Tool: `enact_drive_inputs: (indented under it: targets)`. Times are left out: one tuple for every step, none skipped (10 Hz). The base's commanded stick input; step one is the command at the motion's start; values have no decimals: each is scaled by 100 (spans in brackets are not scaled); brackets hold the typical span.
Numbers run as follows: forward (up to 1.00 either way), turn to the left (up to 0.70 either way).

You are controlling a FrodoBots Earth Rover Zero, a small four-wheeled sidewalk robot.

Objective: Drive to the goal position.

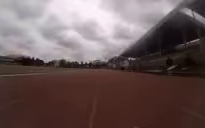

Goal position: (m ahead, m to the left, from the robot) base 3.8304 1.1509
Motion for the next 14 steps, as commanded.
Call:
enact_drive_inputs:
  targets:
    - [70, 0]
    - [70, 0]
    - [70, 0]
    - [70, 0]
    - [70, 0]
    - [70, 0]
    - [70, 0]
    - [70, -15]
    - [70, -31]
    - [70, -33]
    - [70, -35]
    - [70, -35]
    - [70, -35]
    - [70, -35]
